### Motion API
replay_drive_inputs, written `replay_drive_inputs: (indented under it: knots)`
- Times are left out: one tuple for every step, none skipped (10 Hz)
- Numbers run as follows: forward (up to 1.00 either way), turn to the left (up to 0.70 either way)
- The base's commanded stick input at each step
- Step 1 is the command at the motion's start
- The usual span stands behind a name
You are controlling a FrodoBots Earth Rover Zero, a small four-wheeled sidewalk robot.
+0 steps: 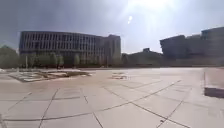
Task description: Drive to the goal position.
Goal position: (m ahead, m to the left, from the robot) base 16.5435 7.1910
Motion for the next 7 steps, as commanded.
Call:
replay_drive_inputs:
  knots:
    - [0.7, 0.01]
    - [0.7, 0.01]
    - [0.7, 0.01]
    - [0.7, 0.01]
    - [0.7, 0.01]
    - [0.7, 0.01]
    - [0.7, 0.01]
